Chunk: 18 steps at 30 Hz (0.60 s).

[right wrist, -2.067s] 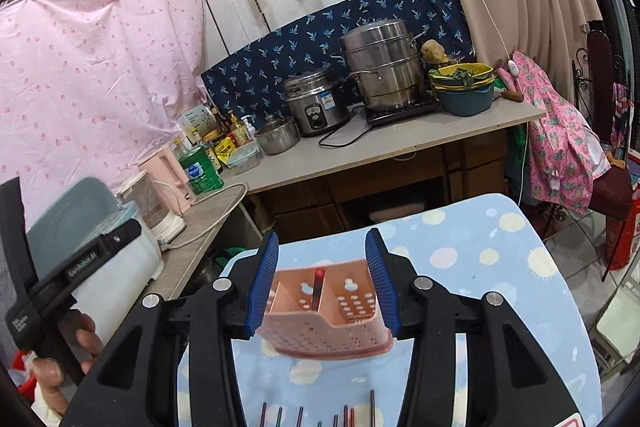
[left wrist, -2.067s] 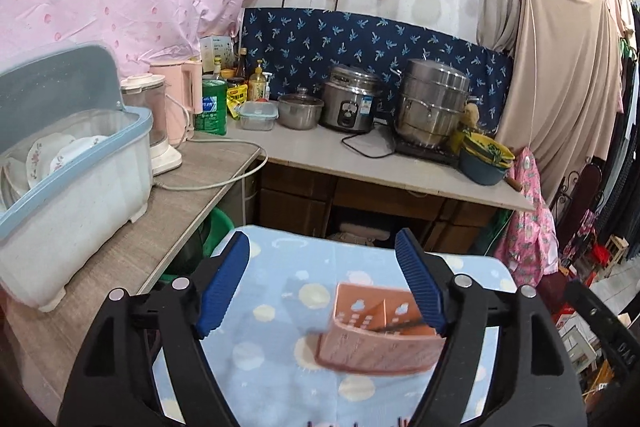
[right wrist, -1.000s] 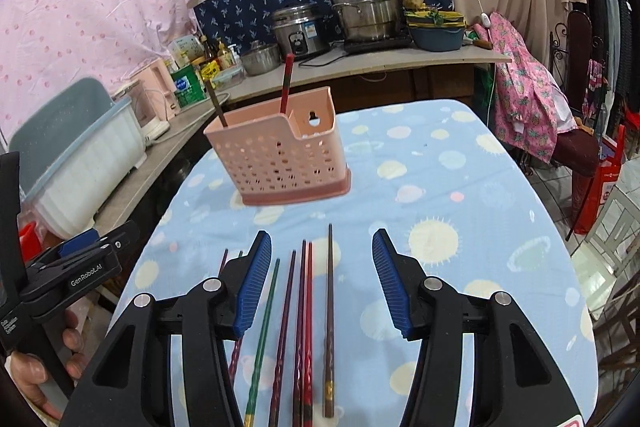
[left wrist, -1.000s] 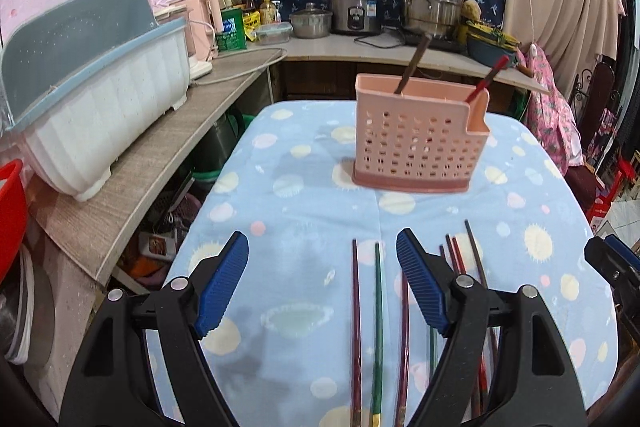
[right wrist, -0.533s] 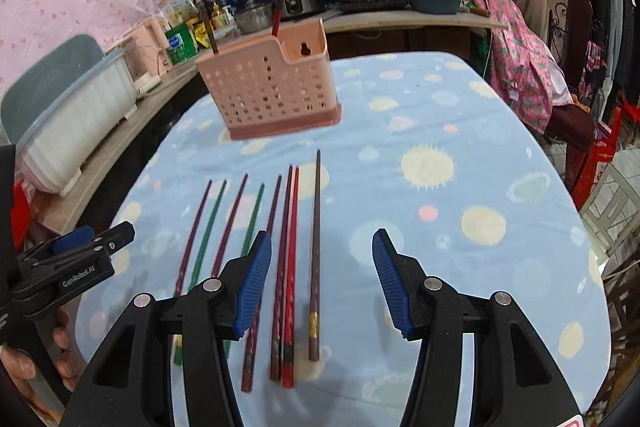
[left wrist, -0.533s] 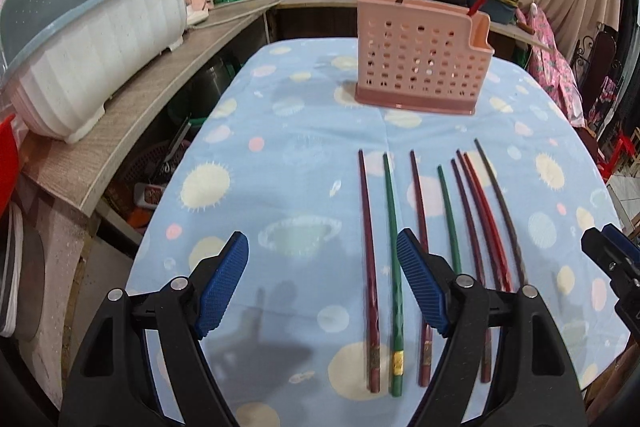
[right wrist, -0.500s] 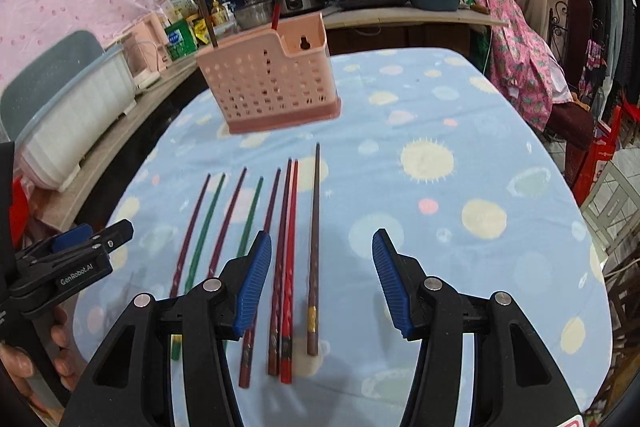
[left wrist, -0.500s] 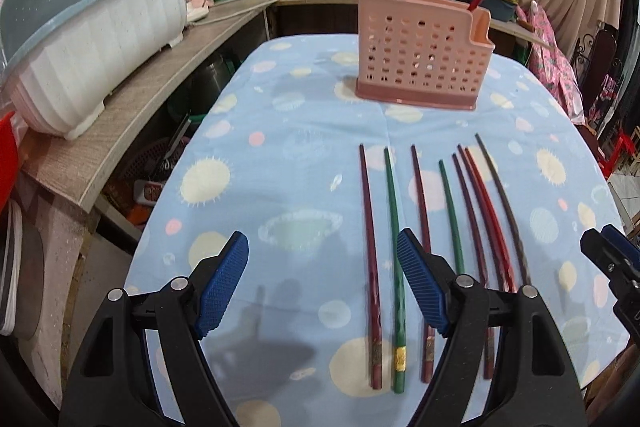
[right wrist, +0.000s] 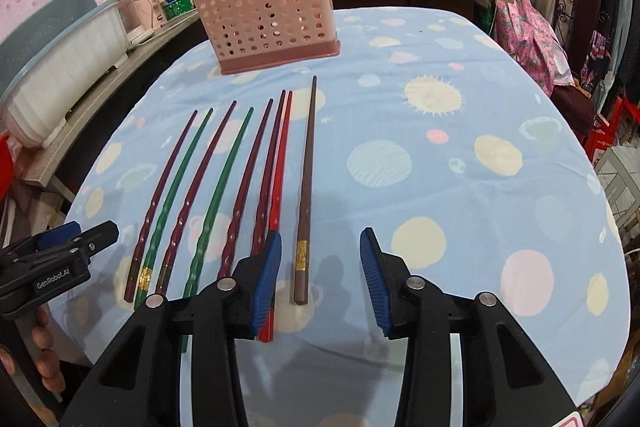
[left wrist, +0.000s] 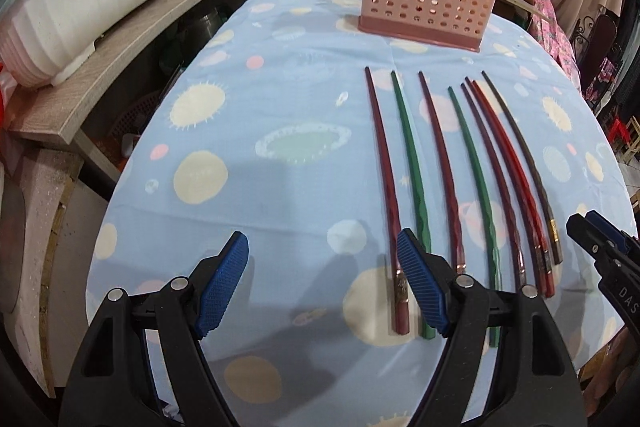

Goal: Organize utensils
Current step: 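Withdraw both open tools back down to the remaining chopsticks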

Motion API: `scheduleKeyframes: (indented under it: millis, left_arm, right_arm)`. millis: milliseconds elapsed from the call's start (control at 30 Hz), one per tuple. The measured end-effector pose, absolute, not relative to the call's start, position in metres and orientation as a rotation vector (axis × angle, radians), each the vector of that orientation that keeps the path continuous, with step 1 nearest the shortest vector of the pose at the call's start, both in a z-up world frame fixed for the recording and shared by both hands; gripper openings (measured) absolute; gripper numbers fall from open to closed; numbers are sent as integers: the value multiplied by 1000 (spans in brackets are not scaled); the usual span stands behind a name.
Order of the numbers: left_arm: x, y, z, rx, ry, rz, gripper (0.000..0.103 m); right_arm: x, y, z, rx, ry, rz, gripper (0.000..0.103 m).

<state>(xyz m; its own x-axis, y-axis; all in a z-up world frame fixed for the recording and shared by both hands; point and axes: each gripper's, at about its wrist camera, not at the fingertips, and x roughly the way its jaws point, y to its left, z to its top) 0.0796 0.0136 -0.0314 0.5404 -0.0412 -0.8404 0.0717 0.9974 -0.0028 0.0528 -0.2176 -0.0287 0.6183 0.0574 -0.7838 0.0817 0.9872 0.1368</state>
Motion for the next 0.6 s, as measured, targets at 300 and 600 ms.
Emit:
scheduleKeyframes:
  millis: [300,600]
  left_arm:
    - [75,10,-43,26,1036,-91,73]
    - [74,10,-49,22,1052,-96,73]
  right_arm:
    - [54,-212,-38,157,934,5,24]
    - [55,-207,-46,140,954,16,12]
